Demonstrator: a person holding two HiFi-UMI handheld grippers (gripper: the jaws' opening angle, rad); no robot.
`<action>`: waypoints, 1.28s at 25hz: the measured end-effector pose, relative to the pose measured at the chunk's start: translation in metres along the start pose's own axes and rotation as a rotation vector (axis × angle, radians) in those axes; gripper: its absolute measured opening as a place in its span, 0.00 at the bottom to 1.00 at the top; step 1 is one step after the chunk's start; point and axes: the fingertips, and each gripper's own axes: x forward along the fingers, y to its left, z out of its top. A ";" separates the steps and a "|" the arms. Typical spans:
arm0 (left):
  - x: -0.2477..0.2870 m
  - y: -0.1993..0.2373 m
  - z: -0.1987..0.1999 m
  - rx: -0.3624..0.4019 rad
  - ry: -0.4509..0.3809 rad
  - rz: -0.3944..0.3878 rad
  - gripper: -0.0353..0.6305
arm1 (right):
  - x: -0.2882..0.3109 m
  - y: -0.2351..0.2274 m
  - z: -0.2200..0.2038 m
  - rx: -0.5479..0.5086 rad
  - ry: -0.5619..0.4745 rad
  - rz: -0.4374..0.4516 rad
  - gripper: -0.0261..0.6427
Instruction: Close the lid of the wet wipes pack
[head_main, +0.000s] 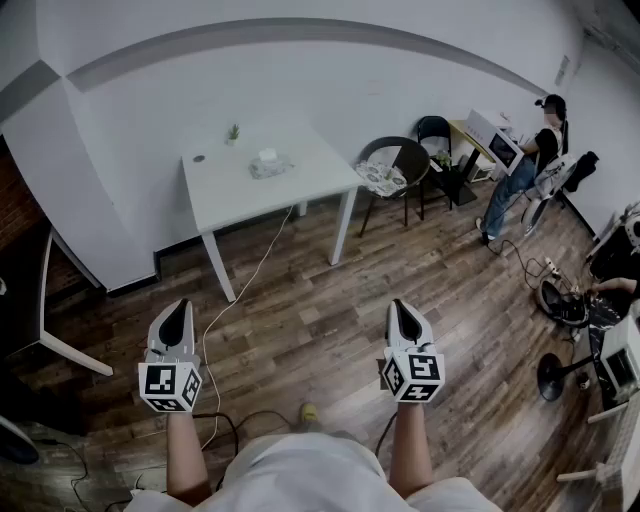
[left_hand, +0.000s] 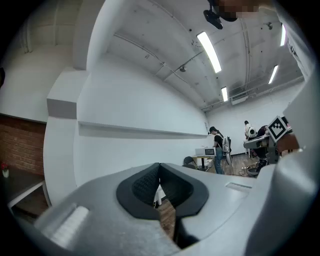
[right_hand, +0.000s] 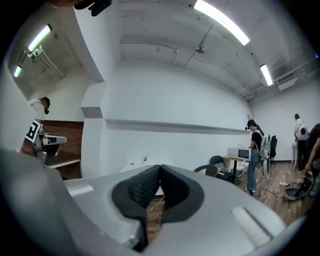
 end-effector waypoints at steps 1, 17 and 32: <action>0.001 -0.001 -0.001 0.003 0.003 -0.003 0.05 | 0.001 -0.001 -0.001 0.004 0.001 -0.002 0.04; 0.002 -0.004 -0.016 0.010 0.029 -0.036 0.05 | 0.002 0.012 -0.007 0.061 -0.001 0.050 0.04; -0.023 0.008 -0.037 0.010 0.057 -0.070 0.05 | -0.007 0.051 -0.018 0.039 0.047 0.082 0.04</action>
